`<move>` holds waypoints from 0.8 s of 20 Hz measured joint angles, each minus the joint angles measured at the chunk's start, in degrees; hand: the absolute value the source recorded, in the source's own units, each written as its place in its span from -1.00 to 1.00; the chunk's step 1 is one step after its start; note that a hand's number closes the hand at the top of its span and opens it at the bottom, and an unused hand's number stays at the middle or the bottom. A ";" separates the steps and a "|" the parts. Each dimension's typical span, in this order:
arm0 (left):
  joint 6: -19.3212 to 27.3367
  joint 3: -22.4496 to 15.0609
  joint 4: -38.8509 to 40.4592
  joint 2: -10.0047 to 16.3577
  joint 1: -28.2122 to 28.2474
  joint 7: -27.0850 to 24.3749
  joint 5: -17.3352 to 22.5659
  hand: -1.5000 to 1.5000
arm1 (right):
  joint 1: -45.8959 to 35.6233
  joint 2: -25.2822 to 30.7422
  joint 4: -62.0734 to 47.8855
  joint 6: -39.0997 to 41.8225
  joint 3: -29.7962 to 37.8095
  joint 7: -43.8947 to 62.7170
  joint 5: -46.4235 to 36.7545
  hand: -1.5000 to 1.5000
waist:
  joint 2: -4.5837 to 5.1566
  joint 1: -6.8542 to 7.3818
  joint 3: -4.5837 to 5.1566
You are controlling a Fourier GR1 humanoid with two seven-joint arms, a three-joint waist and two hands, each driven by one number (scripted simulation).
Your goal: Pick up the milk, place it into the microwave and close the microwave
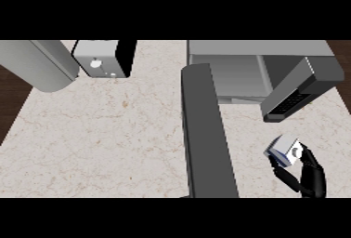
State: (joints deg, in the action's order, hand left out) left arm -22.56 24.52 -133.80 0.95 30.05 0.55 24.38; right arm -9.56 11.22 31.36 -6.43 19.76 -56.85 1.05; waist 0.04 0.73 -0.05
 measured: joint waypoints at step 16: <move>-0.98 -0.19 0.45 0.11 -0.02 -1.51 0.51 -1.00 | -10.31 1.54 -5.66 2.79 -3.79 -4.23 -4.30 1.00 | 0.13 0.64 0.02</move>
State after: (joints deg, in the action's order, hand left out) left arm -23.55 24.33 -133.36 1.06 30.03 -0.96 24.89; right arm -19.87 12.76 25.69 -3.64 15.97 -61.08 -3.25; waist 0.17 1.37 -0.04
